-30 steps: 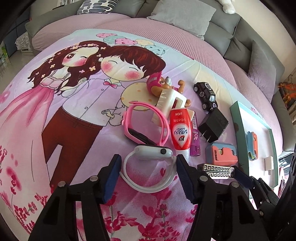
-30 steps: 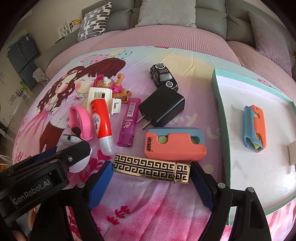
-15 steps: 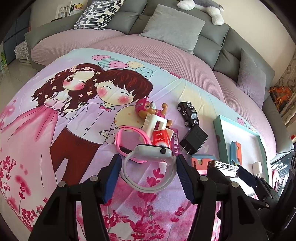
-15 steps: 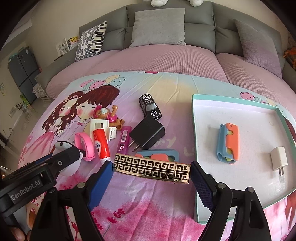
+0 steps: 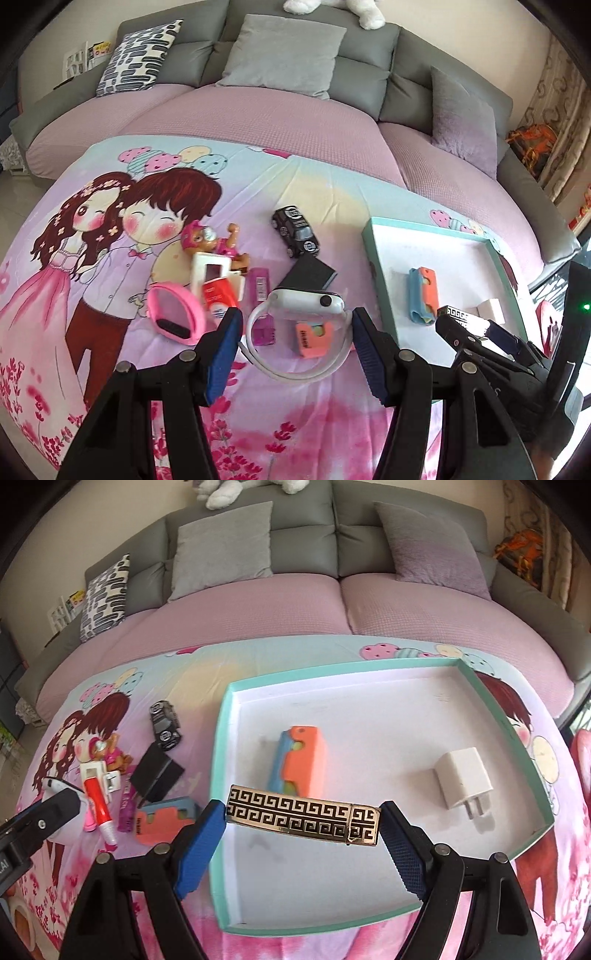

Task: Organize rigid objects
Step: 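Carry the smartwatch with left gripper while right carries gold plate over tray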

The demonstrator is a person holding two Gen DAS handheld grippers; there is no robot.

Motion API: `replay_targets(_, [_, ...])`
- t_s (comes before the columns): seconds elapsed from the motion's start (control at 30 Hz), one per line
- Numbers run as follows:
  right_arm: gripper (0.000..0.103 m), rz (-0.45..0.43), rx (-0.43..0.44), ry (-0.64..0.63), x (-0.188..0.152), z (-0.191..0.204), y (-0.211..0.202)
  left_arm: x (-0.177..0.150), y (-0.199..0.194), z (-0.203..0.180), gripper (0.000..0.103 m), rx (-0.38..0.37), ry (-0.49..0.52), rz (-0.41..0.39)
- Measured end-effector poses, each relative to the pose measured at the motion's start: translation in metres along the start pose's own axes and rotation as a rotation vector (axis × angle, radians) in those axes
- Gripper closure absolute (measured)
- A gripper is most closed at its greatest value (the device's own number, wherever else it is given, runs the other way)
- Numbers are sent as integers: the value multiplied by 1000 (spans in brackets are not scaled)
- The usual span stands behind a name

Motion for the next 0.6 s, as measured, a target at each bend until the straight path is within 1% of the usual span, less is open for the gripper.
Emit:
replay_targets(0.13, [17, 22, -71, 80, -6, -41, 1, -3, 9, -35, 41, -19, 71, 26])
replay_targets(0.27, [17, 35, -128, 127, -11, -69, 0, -9, 17, -69, 41, -47, 132, 51])
replay_targets(0.43, [17, 35, -148, 159, -15, -90, -4, -18, 32, -108, 41, -95, 180, 88])
replay_targets(0.5, [17, 32, -152, 170, -17, -96, -5, -24, 38, -118, 41, -101, 202, 97])
replay_targets(0.6, [17, 34, -162, 192, -21, -105, -6, -35, 47, -125, 41, -119, 225, 143])
Point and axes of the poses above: each gripper's, at about its wrist camera, not at the fingertips, and y roughly the way its jaws point, z to its left, x to its top, the point moved 3 cm from there along y, roughly the way its jaws point, and after that the axes turned 9 degrees about -y, right-handed, at the moved point
